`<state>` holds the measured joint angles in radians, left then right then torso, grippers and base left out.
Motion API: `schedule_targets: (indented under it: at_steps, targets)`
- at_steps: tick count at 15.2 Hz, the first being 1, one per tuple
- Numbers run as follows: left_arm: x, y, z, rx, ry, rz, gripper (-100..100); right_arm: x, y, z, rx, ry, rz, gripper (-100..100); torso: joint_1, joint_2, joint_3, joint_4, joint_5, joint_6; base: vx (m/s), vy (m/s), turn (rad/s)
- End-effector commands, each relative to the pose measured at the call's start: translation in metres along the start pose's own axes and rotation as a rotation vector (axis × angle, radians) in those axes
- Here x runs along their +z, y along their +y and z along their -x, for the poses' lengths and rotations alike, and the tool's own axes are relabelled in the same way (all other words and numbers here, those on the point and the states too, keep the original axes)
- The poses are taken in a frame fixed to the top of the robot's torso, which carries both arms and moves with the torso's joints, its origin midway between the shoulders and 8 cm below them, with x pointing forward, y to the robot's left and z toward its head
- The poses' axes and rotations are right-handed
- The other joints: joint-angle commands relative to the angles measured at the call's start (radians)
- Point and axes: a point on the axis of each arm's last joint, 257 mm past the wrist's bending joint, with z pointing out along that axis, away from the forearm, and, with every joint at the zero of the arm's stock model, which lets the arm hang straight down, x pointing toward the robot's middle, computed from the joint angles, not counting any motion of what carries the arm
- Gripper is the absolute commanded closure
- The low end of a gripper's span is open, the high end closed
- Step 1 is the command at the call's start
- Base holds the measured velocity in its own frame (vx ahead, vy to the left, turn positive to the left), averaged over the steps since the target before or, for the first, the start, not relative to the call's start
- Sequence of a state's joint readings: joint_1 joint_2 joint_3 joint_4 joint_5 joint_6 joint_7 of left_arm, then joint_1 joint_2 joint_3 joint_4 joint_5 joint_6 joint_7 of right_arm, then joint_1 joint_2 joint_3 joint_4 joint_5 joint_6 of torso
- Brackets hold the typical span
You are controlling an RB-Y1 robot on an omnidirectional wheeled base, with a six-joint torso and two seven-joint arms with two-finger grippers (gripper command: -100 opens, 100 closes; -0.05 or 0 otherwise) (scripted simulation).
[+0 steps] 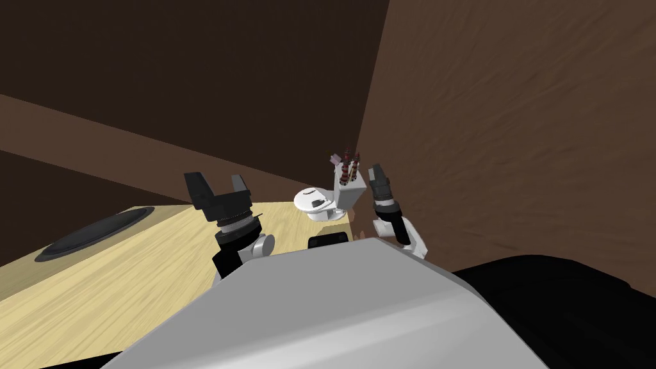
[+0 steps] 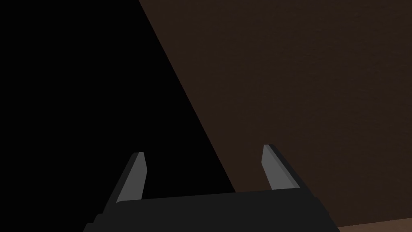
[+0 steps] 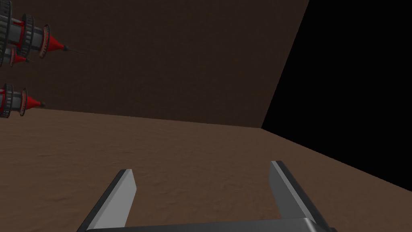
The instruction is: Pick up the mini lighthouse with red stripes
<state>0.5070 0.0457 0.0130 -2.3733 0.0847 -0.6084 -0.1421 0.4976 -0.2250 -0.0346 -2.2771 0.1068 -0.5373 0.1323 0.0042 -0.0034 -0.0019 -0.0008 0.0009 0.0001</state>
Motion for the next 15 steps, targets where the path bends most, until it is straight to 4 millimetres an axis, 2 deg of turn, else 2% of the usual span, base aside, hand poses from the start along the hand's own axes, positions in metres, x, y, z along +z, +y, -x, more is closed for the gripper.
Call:
schedule_targets:
  at_steps: [1, 7, 8, 9, 12, 13, 14, 15]
  targets:
    - [0.000, 0.000, 0.000, 0.000, 0.000, 0.000, 0, -0.001, -0.007, -0.003, -0.028, 0.038, -0.023, -100, 0.000, 0.000, 0.000, 0.000, 0.000, 0.000, 0.058, 0.074, -0.024]
    - [0.000, 0.000, 0.000, 0.000, 0.000, 0.000, 0, -0.012, -0.042, -0.008, -0.146, 0.164, -0.133, -100, 0.003, -0.002, -0.001, 0.000, 0.001, 0.000, 0.066, 0.086, -0.025]
    - [0.000, 0.000, 0.000, 0.000, 0.000, 0.000, 0, -0.012, -0.042, -0.008, -0.146, 0.164, -0.133, -100, 0.002, -0.002, -0.001, 0.000, 0.001, 0.000, 0.076, 0.086, -0.022]
    - [0.000, 0.000, 0.000, 0.000, 0.000, 0.000, 0, -0.016, -0.051, -0.007, -0.179, 0.192, -0.164, -100, 0.002, -0.002, -0.001, -0.001, 0.001, 0.000, 0.065, 0.090, -0.020]
    - [0.000, 0.000, 0.000, 0.000, 0.000, 0.000, 0, -0.020, -0.061, -0.006, -0.213, 0.220, -0.196, -100, 0.002, -0.002, -0.001, 0.000, 0.000, 0.000, 0.062, 0.077, -0.023]
    - [0.000, 0.000, 0.000, 0.000, 0.000, 0.000, 0, -0.024, -0.072, -0.004, -0.248, 0.246, -0.230, -100, 0.002, -0.002, -0.001, 0.000, 0.000, 0.000, 0.065, 0.101, -0.026]
    - [0.000, 0.000, 0.000, 0.000, 0.000, 0.000, 0, -0.024, -0.072, -0.004, -0.248, 0.246, -0.230, -100, 0.002, -0.002, -0.001, 0.000, 0.001, 0.000, 0.061, 0.099, -0.026]
    - [0.000, 0.000, 0.000, 0.000, 0.000, 0.000, 0, -0.028, -0.082, -0.001, -0.284, 0.271, -0.263, -100, 0.003, -0.002, -0.001, 0.000, 0.001, 0.000, 0.072, 0.096, -0.028]
